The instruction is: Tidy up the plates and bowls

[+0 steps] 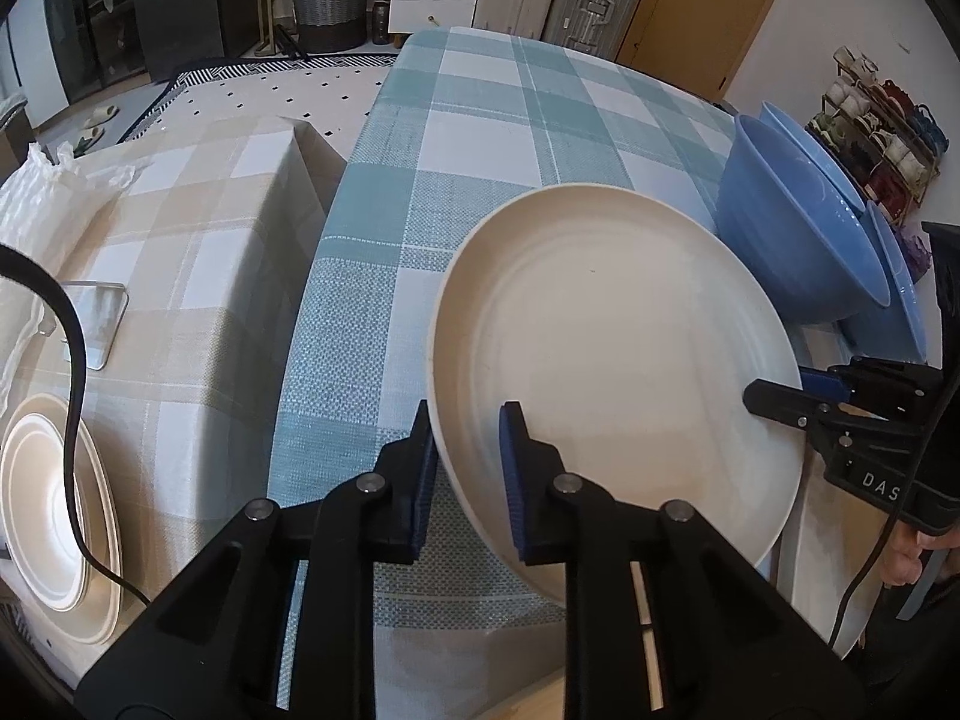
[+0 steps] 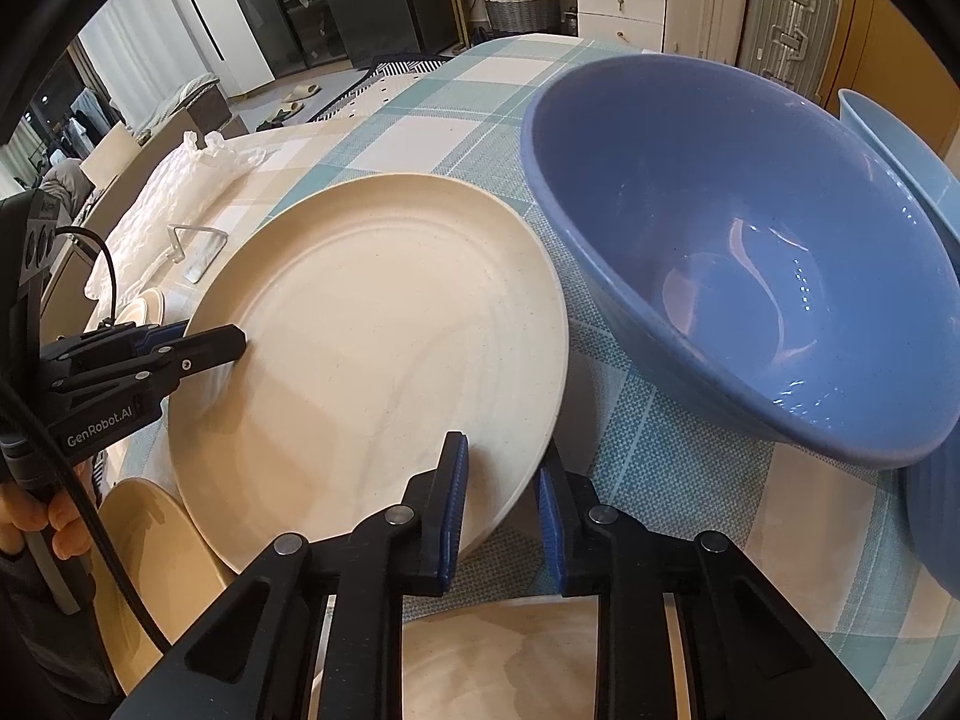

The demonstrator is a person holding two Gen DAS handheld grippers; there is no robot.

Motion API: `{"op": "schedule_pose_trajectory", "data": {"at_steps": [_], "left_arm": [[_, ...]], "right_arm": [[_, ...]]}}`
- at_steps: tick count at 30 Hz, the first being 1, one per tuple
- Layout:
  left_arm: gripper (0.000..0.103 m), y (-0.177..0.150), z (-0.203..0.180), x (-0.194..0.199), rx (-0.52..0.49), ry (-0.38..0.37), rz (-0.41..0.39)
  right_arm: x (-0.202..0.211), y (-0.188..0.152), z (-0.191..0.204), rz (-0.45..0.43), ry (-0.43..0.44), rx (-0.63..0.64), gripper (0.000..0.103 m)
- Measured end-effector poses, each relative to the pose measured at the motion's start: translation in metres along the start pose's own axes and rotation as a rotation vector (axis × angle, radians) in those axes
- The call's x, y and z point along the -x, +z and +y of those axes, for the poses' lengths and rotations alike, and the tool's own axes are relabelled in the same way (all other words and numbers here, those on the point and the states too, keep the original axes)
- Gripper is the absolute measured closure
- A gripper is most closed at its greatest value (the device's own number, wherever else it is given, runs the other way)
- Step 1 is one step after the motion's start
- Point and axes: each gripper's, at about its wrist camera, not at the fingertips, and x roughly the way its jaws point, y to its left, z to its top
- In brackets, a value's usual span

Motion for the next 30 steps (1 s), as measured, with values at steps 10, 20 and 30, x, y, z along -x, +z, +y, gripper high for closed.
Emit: {"op": "schedule_pose_trajectory", "data": {"at_steps": [10,20,30], "left_arm": [[0.087,0.005,0.002,0.023,0.011,0.004,-0.066],[0.087,0.006,-0.004,0.053,0.001,0.015,-0.122],[0.087,0.000,-0.011,0.081,-0.004,0.030,-0.165]], "right_arm": [[0.021,0.001,0.002,-0.052,0.006,0.003,0.082],[0.051,0.003,0.009,-0.108,0.002,0.020,0.082],[0.078,-0.005,0.015,-0.147,0.019,0.026,0.082]]}}
